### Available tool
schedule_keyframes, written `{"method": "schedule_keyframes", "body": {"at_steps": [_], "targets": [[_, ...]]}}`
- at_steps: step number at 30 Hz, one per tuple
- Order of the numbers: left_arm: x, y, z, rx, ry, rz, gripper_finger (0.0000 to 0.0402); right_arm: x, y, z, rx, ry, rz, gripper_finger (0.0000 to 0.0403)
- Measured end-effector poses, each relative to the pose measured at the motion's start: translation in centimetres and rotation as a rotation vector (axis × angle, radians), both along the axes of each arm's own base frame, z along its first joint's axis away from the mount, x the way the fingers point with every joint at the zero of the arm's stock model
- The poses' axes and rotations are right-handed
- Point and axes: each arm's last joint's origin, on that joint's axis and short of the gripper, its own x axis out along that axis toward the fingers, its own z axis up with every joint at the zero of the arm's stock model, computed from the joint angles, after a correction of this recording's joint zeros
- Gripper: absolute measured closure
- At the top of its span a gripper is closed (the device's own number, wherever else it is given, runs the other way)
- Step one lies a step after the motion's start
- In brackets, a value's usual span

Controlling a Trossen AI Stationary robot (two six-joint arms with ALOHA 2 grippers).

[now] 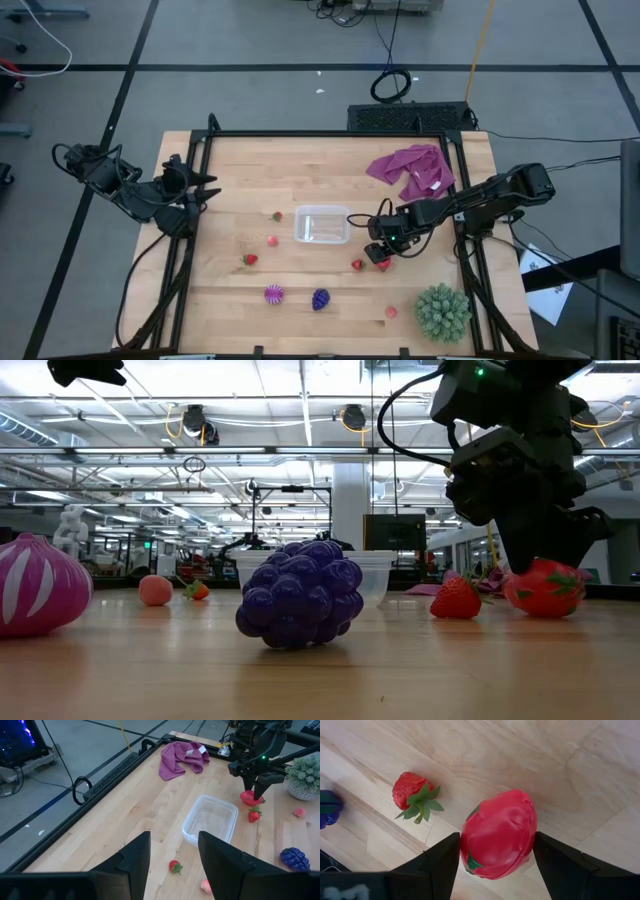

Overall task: Pick and placing Produce into tupperware
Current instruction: Put the red dragon fruit into the transparent container

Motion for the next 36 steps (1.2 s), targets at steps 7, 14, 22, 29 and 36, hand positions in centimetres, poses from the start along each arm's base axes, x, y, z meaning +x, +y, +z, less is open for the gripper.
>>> {"method": "schedule_keyframes", "body": {"at_steps": [7,14,22,29,36], "targets": [[0.0,0.0,0.0,0.0,0.0,0.0,0.0231,0.01,0.0,-0.02,-0.001,0.0,0.0,0.0167],[0.0,0.0,0.0,0.0,0.0,0.001,0.0231,0.1,0.08,-0.01,0.0,-0.011,0.001,0.0167],[0.0,0.01,0.01,0.003,-0.002,0.004,0.0231,-0.05,0.45,-0.27,-0.001,-0.012,-0.01,0.0167],[0.0,0.02,0.01,0.004,-0.003,0.005,0.0231,-0.43,0.39,-0.7,0.002,0.002,-0.015,0.0167],[0.0,0.02,0.01,0.003,-0.004,0.007,0.0231,-0.49,0.02,-0.76,0.001,0.008,-0.001,0.0167]]}}
